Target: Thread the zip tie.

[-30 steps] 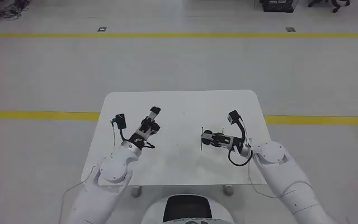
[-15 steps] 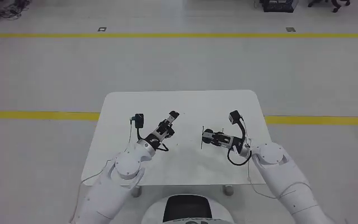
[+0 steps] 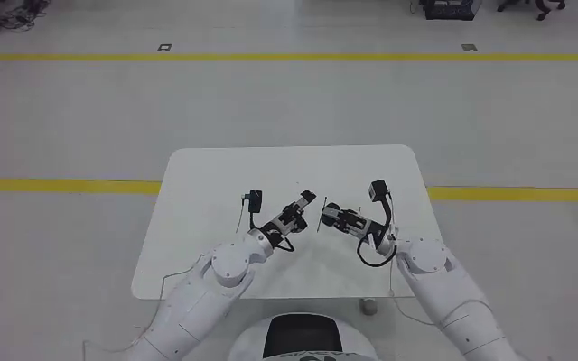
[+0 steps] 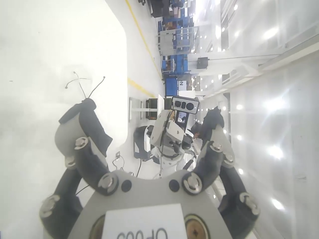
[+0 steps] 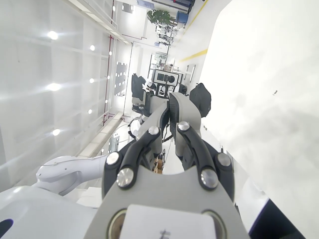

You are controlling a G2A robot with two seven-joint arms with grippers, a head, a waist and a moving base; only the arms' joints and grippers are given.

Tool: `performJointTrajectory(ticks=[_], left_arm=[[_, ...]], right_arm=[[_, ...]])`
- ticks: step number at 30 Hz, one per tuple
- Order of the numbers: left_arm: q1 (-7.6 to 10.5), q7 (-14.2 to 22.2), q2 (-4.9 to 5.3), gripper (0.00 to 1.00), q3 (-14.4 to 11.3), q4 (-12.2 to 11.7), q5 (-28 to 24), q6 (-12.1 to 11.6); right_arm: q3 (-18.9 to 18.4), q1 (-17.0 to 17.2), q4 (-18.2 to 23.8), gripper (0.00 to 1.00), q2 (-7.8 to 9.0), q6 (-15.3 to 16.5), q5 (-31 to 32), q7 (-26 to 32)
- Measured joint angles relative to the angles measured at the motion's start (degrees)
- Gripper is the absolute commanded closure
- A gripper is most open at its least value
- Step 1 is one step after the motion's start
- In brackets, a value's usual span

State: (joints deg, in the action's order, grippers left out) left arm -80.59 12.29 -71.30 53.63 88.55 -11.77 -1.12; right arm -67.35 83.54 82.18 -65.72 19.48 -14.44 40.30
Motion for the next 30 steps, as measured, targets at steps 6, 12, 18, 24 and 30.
performJointTrajectory(ticks=[6, 12, 18, 24, 30], left_arm=[[0.01, -0.1, 0.01, 0.00, 0.0, 0.0, 0.2, -0.1], [-0.59, 2.5, 0.03, 0.00, 0.3, -1.3, -2.9, -3.2], [-0.37, 4.0, 0.29, 0.00, 0.8, -2.5, -1.2, -6.2], [-0.37, 3.3, 0.20, 0.00, 0.5, -2.6, -1.4, -5.9], [0.17, 4.7, -0.03, 0.00, 0.0, -3.4, -3.6, -8.1]], right_arm=[[0.0, 0.0, 0.0, 1.00, 0.02, 0.0, 0.0, 0.1], [1.8, 0.1, 0.2, 1.00, -0.58, -0.5, 2.8, -6.1], [2.8, -0.3, -1.2, 1.00, -1.00, 0.0, 2.6, -8.8], [3.0, -0.2, -0.9, 1.00, -1.07, -0.3, 3.1, -9.5], [3.4, 0.0, -0.3, 1.00, -1.41, 0.0, 3.4, -12.6]])
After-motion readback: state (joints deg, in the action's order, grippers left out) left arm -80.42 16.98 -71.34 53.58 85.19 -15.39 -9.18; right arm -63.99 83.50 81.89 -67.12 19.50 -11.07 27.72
